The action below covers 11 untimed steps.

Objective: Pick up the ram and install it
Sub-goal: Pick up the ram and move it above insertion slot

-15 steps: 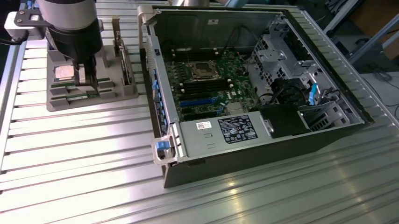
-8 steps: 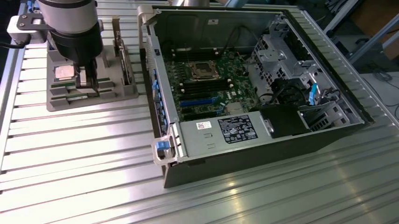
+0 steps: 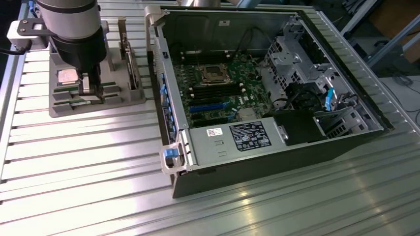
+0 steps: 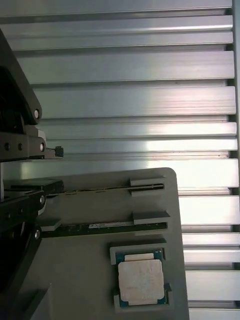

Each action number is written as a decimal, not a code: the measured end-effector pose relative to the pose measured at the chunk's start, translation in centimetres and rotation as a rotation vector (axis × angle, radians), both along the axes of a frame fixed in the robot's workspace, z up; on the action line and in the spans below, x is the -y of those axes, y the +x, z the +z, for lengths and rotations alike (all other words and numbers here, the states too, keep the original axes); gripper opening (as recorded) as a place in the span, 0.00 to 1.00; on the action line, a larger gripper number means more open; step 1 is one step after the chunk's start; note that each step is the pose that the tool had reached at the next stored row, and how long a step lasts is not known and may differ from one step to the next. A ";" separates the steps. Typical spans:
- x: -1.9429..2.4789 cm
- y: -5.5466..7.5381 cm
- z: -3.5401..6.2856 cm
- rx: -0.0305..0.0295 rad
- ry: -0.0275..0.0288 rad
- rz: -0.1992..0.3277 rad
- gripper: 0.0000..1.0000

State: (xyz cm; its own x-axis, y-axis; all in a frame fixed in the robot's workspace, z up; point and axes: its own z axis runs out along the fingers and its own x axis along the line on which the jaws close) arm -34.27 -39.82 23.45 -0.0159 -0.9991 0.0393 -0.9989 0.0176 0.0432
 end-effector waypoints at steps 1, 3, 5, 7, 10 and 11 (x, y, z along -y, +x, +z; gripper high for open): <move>-0.19 -0.2 -0.04 -0.0002 -0.0009 0.002 0.30; -0.97 -0.5 -0.22 0.0000 -0.0023 0.015 0.30; -1.45 -0.6 -0.38 0.0000 -0.0030 0.041 0.30; -1.83 -0.8 -0.65 -0.0001 -0.0033 0.065 0.30; -2.51 -1.4 -1.21 0.0001 -0.0038 0.081 0.30; -2.65 -1.6 -1.32 -0.0001 -0.0039 0.083 0.30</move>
State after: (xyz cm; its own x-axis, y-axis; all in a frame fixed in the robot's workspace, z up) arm -35.91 -37.17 22.14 0.0671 -0.9968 0.0432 -0.9969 -0.0652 0.0434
